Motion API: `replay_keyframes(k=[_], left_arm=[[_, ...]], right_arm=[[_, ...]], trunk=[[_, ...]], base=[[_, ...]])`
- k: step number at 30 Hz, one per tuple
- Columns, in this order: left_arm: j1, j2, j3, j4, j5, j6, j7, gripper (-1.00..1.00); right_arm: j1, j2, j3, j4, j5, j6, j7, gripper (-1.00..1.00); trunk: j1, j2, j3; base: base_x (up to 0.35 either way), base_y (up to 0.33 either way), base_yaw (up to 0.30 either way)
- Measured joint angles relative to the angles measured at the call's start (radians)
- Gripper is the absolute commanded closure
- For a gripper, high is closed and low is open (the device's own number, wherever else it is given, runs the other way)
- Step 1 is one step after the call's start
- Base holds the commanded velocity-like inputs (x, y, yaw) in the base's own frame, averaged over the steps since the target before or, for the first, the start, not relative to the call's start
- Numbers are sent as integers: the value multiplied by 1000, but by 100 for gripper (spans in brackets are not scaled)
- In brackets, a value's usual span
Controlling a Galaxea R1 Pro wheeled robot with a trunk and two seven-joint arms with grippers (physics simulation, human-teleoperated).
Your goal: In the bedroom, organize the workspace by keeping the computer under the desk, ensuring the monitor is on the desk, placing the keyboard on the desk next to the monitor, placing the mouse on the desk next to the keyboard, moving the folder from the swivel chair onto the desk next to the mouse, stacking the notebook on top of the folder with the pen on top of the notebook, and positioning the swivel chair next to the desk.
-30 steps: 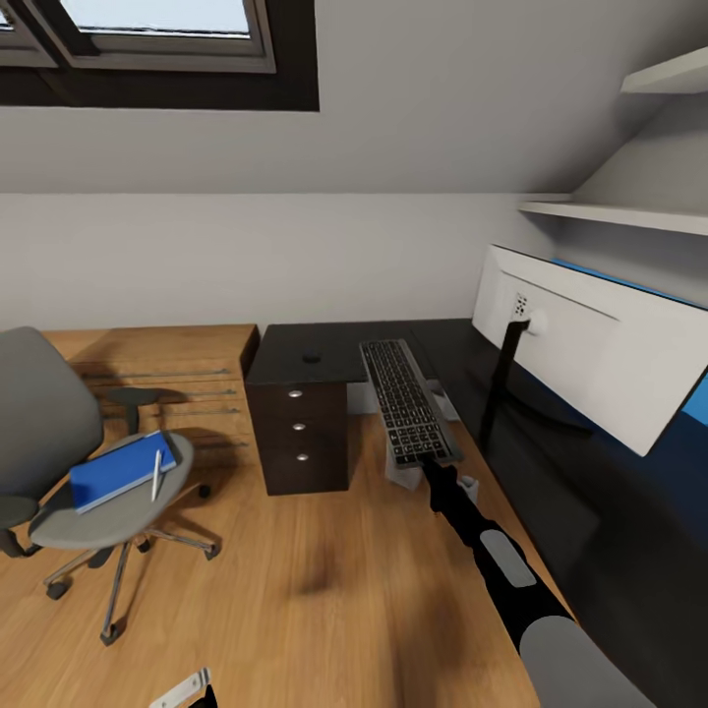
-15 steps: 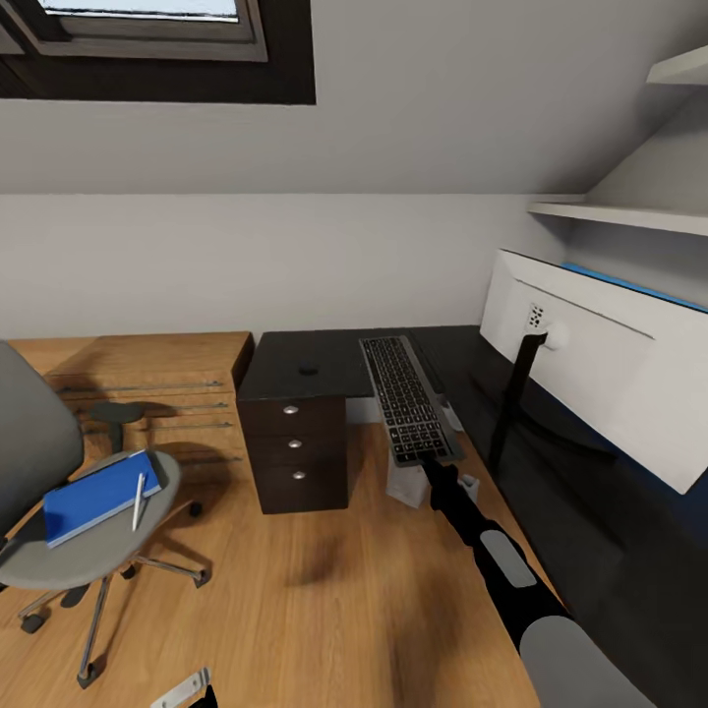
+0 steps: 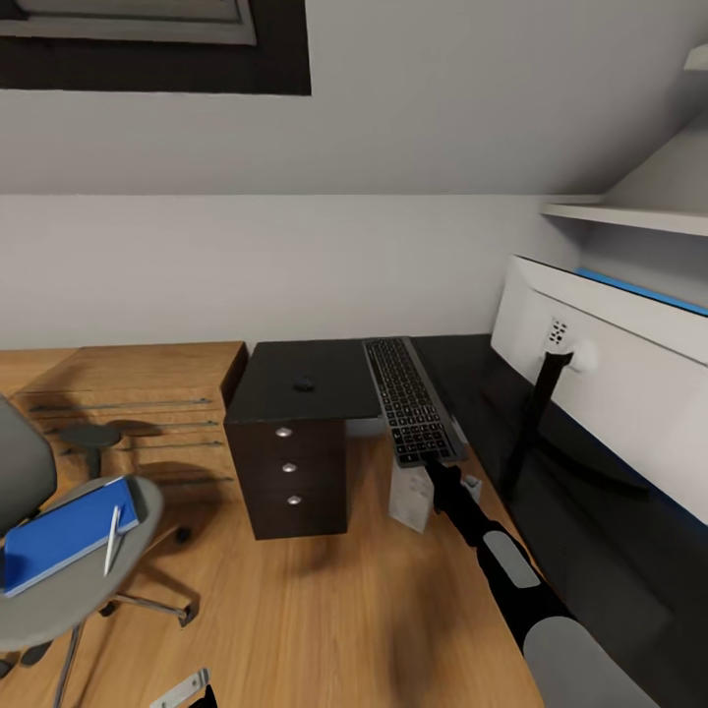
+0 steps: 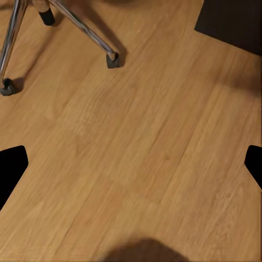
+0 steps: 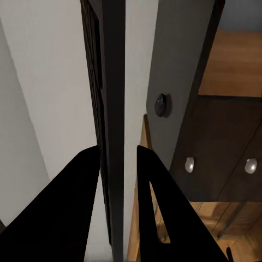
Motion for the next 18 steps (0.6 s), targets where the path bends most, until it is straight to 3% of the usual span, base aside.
replay_keyframes(k=[4, 5, 8, 18], left_arm=[[0, 0, 0, 0, 0, 0, 0, -100], [0, 0, 0, 0, 0, 0, 0, -100], [0, 0, 0, 0, 0, 0, 0, -100], [0, 0, 0, 0, 0, 0, 0, -100]], right_arm=[[0, -2, 0, 3, 1, 1, 0, 100], [3, -16, 2, 5, 24, -3, -2, 100], [13, -26, 3, 6, 54, -4, -2, 100], [17, -29, 2, 5, 70, -4, -2, 100]], trunk=[[0, 0, 0], [0, 0, 0], [0, 0, 0], [0, 0, 0]], base=[[329, 0, 0], [329, 0, 0], [329, 0, 0], [296, 0, 0]])
